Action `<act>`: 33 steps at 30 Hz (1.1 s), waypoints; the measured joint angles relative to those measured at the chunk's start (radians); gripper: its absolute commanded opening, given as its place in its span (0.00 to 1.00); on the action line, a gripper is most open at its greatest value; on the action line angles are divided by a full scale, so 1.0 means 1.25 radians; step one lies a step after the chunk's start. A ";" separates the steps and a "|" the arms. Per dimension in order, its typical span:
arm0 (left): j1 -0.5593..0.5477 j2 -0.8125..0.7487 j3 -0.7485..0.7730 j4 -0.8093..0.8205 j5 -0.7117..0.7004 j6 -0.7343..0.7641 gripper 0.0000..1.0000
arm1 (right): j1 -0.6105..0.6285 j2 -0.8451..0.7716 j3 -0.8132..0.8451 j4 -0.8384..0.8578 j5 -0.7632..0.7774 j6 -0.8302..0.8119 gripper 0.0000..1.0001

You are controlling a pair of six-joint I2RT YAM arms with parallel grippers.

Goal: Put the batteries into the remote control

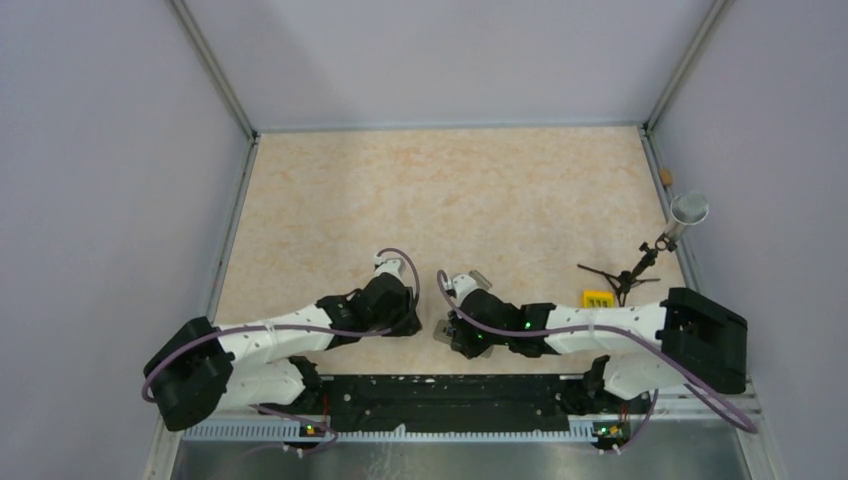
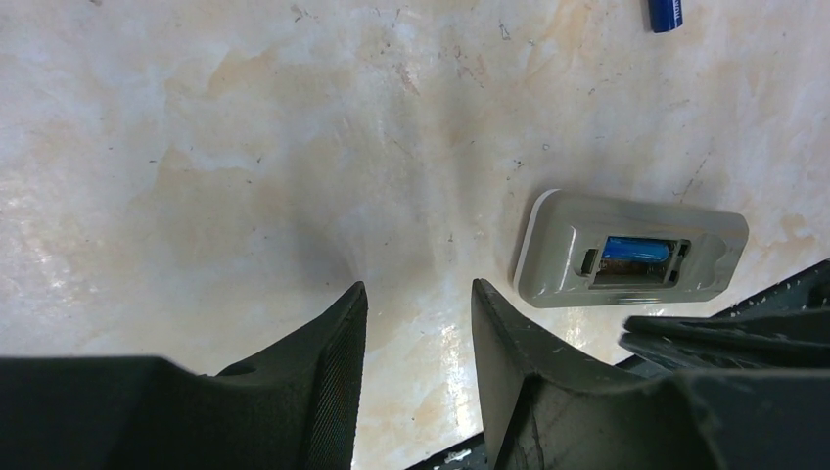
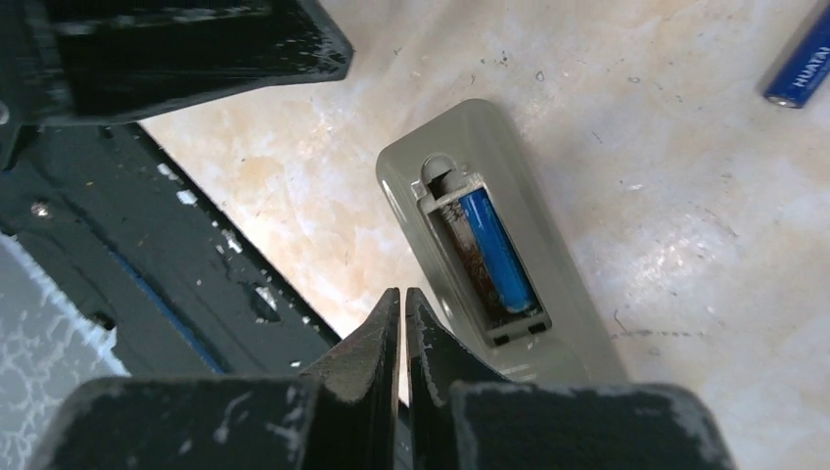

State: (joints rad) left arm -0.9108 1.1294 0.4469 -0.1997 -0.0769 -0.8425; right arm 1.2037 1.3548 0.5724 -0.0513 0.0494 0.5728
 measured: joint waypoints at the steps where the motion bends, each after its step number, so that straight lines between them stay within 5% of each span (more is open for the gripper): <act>1: 0.000 0.009 0.001 0.004 0.002 0.000 0.45 | 0.000 -0.016 0.000 -0.010 0.002 -0.004 0.08; 10: 0.001 0.096 0.041 0.048 0.035 0.009 0.40 | 0.000 -0.123 0.068 -0.132 0.099 -0.038 0.26; 15: 0.001 0.119 0.052 0.061 0.049 0.017 0.38 | -0.013 -0.121 0.105 -0.176 0.147 -0.061 0.27; 33: -0.006 0.214 0.095 0.119 0.132 0.039 0.25 | -0.184 0.090 0.154 -0.154 0.124 -0.137 0.30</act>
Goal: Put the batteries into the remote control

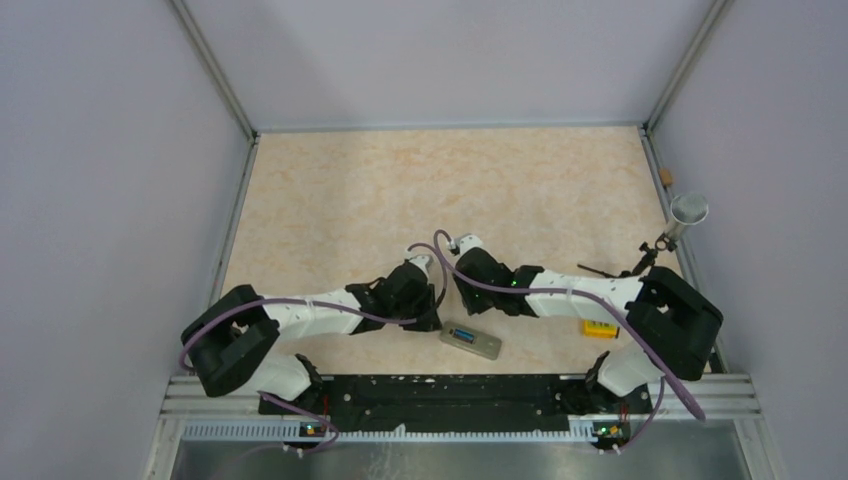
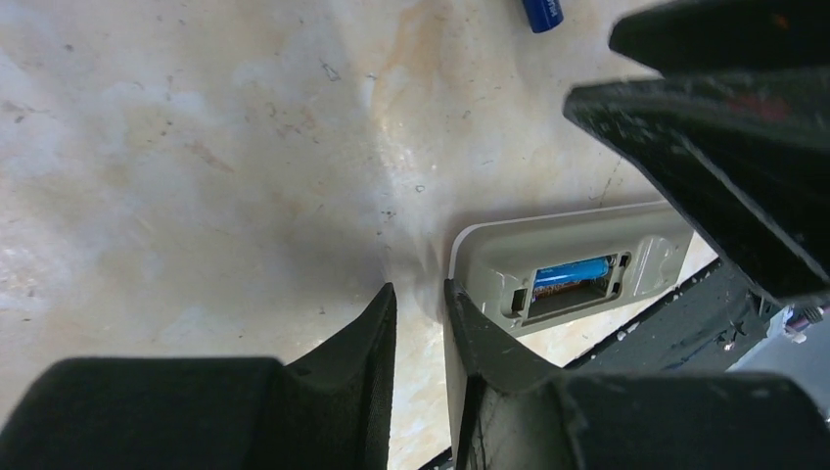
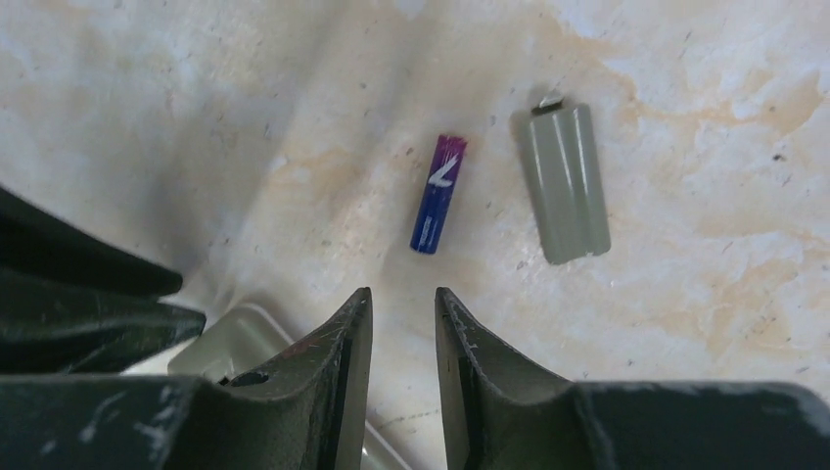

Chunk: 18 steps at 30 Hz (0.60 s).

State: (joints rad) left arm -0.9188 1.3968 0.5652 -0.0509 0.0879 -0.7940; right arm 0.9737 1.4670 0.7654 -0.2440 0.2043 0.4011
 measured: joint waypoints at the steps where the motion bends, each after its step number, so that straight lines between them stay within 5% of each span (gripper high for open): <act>1: -0.003 0.002 0.002 0.000 0.002 0.001 0.24 | -0.007 0.010 0.004 0.006 -0.001 -0.002 0.30; 18: -0.036 -0.012 -0.007 -0.012 -0.001 -0.003 0.27 | -0.048 0.110 0.050 0.060 -0.009 -0.027 0.29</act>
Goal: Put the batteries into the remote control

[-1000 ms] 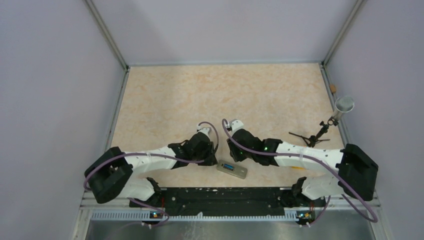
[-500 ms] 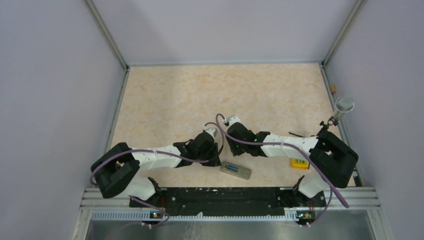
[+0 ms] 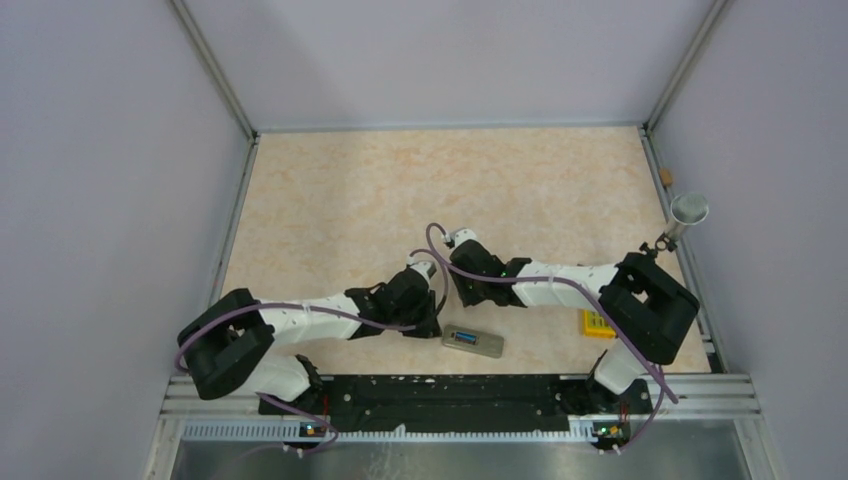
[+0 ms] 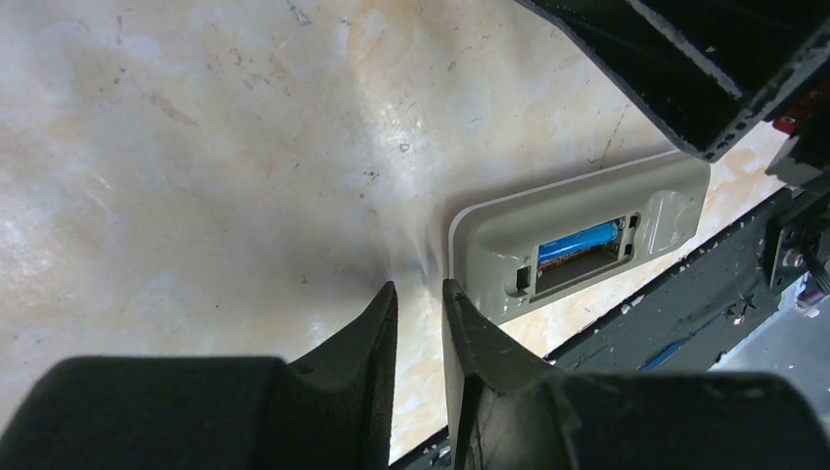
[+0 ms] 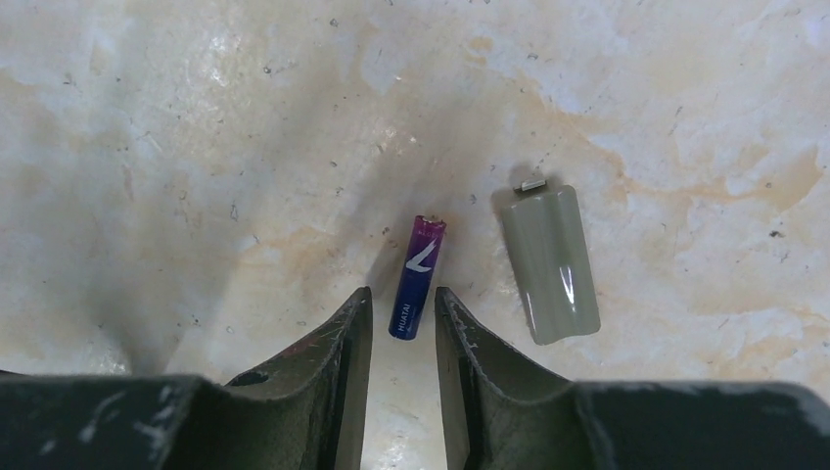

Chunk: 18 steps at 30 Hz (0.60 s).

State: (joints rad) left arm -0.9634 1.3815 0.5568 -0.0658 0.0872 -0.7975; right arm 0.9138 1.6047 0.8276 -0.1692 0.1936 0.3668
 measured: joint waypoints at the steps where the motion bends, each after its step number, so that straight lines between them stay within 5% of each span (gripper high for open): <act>1: -0.001 -0.004 -0.002 -0.002 -0.001 -0.001 0.29 | 0.000 0.003 0.000 0.000 0.000 0.000 0.27; 11: -0.001 -0.054 -0.023 -0.022 -0.028 -0.012 0.35 | 0.000 0.010 0.005 -0.003 0.005 -0.007 0.00; 18: -0.001 -0.098 -0.038 -0.026 -0.045 -0.013 0.37 | -0.001 0.009 0.005 -0.002 -0.005 -0.007 0.00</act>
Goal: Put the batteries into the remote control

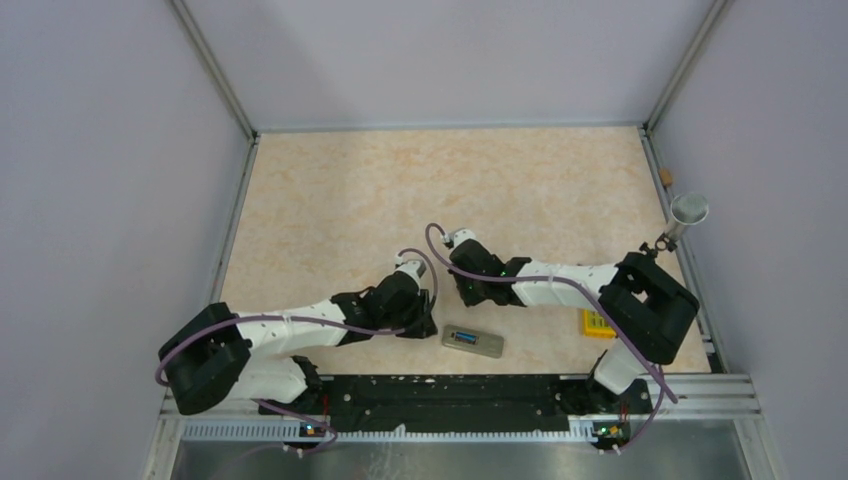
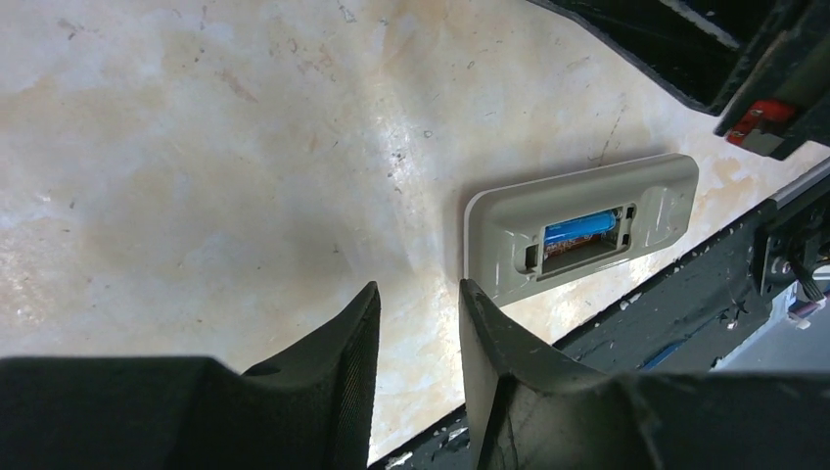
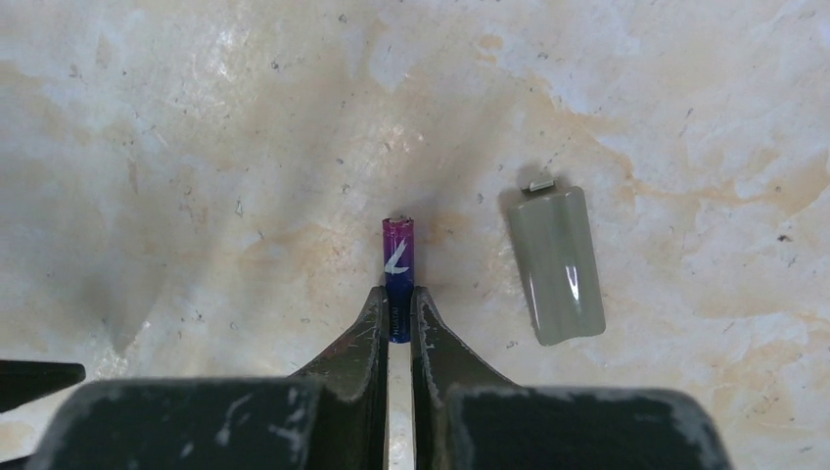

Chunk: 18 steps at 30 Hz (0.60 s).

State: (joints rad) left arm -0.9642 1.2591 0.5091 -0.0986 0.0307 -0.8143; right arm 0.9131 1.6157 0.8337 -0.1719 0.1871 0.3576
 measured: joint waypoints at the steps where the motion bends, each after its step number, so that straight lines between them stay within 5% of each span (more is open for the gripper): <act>1: 0.000 -0.004 -0.004 0.000 -0.002 -0.001 0.37 | 0.000 -0.002 0.000 -0.003 -0.005 0.000 0.00; 18: 0.001 -0.123 -0.062 -0.010 -0.055 -0.020 0.49 | 0.013 -0.257 -0.009 -0.146 -0.058 -0.082 0.00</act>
State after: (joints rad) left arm -0.9630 1.1057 0.4316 -0.1116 -0.0376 -0.8391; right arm 0.9298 1.2945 0.8227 -0.3546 0.1146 0.2554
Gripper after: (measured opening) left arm 0.462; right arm 0.026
